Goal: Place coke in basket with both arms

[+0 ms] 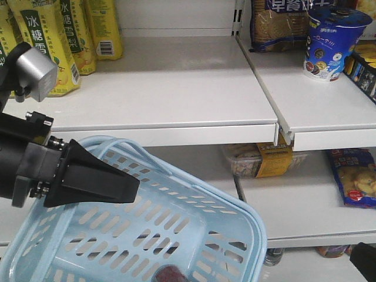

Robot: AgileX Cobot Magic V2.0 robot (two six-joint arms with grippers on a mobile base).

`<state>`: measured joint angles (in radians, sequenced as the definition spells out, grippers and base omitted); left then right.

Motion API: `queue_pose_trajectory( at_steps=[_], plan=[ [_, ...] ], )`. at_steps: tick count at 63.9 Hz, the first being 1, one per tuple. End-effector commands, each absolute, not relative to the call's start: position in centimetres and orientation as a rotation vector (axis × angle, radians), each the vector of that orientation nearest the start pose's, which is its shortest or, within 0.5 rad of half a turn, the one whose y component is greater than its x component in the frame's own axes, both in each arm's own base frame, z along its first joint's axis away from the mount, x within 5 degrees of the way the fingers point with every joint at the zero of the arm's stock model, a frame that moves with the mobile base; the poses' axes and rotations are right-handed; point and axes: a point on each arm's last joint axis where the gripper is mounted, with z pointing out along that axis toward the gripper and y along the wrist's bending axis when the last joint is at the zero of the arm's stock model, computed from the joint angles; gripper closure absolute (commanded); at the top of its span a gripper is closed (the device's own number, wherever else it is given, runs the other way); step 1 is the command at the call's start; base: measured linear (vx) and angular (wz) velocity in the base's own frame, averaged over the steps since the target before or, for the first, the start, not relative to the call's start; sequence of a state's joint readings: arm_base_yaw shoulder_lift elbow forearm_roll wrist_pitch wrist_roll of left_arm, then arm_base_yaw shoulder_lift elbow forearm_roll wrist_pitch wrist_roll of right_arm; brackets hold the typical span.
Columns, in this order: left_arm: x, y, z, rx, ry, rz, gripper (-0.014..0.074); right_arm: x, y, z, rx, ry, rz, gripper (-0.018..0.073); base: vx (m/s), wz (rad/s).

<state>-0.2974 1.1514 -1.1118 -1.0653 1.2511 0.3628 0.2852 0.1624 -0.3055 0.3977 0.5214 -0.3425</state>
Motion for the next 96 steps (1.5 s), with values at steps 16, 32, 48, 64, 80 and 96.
queue_pose_trajectory(
  at_steps=[16, 32, 48, 64, 80, 96],
  plan=[
    [15.7, -13.3, 41.8, 0.603, 2.164, -1.550, 0.0603, 4.8, 3.0, 27.6, -0.359, 1.725, 0.372, 0.0564, 0.00, 0.00],
    [10.9, -11.6, 44.0, 0.707, 2.044, -1.412, 0.0603, 4.8, 3.0, 27.6, -0.359, 1.725, 0.372, 0.0564, 0.00, 0.00],
    [7.1, -10.1, 44.5, 0.721, 1.996, -1.313, 0.0603, 4.8, 3.0, 27.6, -0.359, 1.725, 0.372, 0.0564, 0.00, 0.00],
    [6.9, -8.9, 42.0, 0.527, 2.053, -1.158, 0.0603, 4.8, 3.0, 27.6, -0.359, 1.725, 0.372, 0.0564, 0.00, 0.00],
    [7.9, -7.4, 38.4, 0.382, 2.056, -0.901, 0.0603, 4.8, 3.0, 27.6, -0.359, 1.725, 0.372, 0.0564, 0.00, 0.00],
    [9.4, -6.3, 34.8, 0.251, 1.975, -0.733, 0.0603, 4.8, 3.0, 27.6, -0.359, 1.725, 0.372, 0.0564, 0.00, 0.00]
  ],
)
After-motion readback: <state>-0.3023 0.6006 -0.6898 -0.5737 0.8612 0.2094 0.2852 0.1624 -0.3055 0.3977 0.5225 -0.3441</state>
